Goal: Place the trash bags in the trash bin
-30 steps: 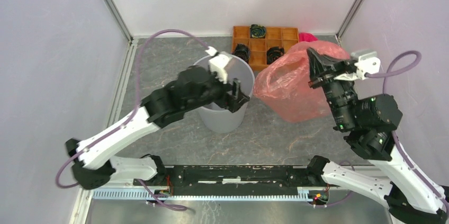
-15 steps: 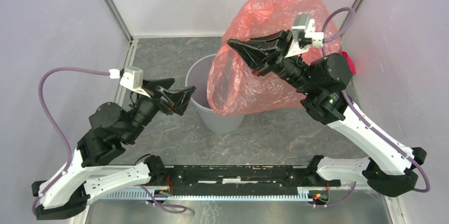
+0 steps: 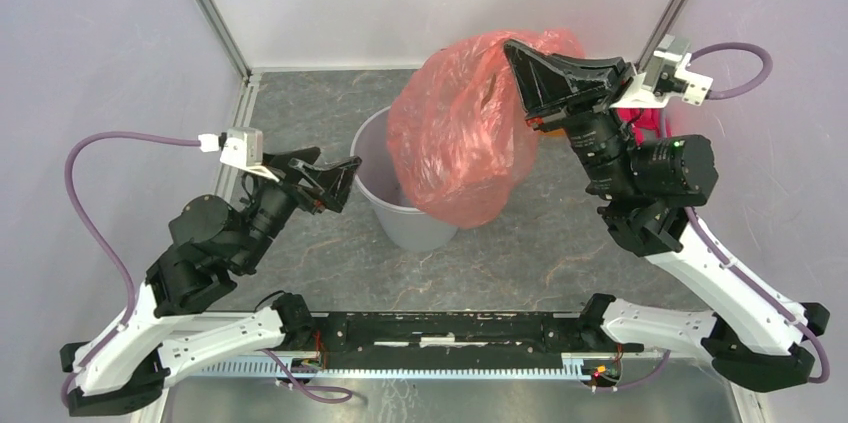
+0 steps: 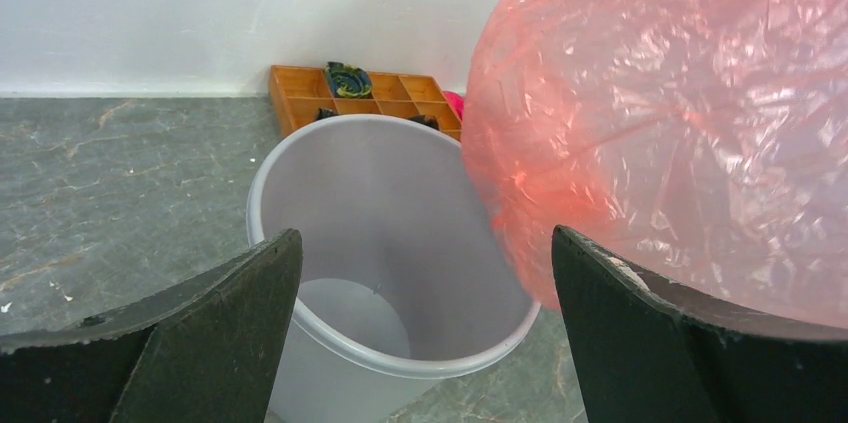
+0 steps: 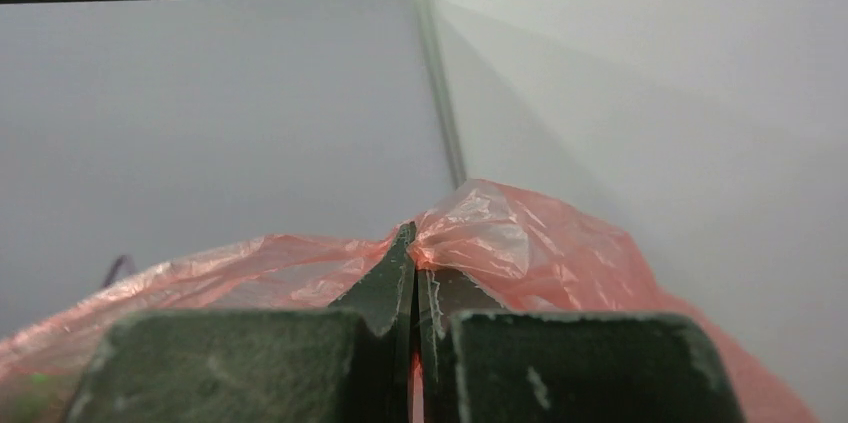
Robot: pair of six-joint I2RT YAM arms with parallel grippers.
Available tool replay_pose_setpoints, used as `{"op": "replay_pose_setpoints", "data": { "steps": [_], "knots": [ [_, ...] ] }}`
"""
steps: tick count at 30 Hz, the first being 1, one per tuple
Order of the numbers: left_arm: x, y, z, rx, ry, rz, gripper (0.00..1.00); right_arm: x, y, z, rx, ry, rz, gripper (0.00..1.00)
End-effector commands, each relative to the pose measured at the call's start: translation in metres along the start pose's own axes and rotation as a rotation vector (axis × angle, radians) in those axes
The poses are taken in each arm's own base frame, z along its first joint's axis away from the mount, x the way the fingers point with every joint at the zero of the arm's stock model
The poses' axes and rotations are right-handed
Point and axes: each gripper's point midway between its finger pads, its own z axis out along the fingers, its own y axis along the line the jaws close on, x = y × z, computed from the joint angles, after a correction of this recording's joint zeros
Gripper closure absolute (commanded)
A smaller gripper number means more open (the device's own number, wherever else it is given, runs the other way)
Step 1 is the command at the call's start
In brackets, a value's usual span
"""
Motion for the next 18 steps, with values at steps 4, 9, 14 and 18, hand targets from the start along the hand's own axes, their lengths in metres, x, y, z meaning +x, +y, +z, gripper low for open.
{"op": "replay_pose_setpoints", "data": {
  "steps": [4,9,14,18],
  "knots": [
    [0.006,-0.008,0.014,-0.011,0.028,-0.018,0.01,0.06,-0.072,-0.016,0.297,0.146,-0.246,1.0],
    [0.02,-0.022,0.025,0.027,0.099,0.017,0.08,0.089,-0.077,-0.012,0.276,0.211,-0.292,0.99],
    [0.05,-0.042,0.052,0.046,0.214,0.045,0.2,0.1,-0.071,0.0,0.222,0.24,-0.299,1.0],
    [0.075,-0.037,0.08,-0.061,0.266,0.061,0.33,0.094,-0.062,0.011,0.188,0.217,-0.276,1.0]
  ]
}}
